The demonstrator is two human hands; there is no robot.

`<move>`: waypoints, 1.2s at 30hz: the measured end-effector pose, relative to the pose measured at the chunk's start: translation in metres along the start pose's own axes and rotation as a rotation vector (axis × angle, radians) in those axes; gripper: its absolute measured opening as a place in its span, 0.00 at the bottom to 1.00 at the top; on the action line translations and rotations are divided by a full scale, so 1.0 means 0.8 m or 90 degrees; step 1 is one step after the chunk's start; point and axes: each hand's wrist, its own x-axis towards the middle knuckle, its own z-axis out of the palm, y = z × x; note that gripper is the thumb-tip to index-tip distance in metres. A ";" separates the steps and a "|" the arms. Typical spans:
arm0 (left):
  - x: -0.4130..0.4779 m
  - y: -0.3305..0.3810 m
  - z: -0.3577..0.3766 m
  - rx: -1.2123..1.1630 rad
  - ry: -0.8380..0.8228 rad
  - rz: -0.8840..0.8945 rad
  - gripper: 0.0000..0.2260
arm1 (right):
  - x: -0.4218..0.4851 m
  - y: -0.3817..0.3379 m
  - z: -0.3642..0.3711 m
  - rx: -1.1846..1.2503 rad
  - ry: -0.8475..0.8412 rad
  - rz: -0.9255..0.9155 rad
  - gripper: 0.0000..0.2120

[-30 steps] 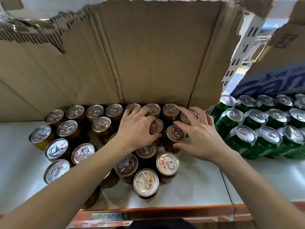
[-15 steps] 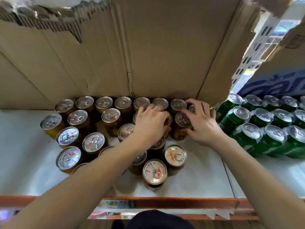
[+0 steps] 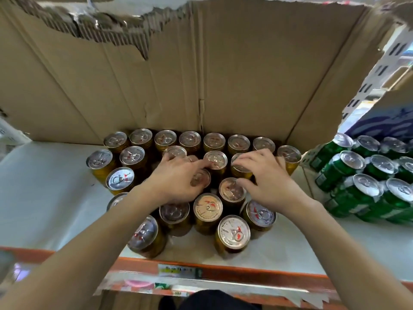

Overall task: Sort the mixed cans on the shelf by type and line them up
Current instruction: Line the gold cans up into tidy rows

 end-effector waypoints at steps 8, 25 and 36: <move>-0.010 -0.020 -0.010 0.091 -0.008 0.011 0.34 | 0.065 -0.053 0.020 -0.096 -0.073 0.022 0.25; -0.010 -0.079 -0.016 0.097 0.121 -0.111 0.27 | 0.081 -0.095 0.006 -0.125 -0.211 -0.151 0.26; -0.021 -0.111 -0.017 0.031 0.125 -0.082 0.25 | 0.103 -0.102 0.032 -0.096 -0.059 -0.066 0.25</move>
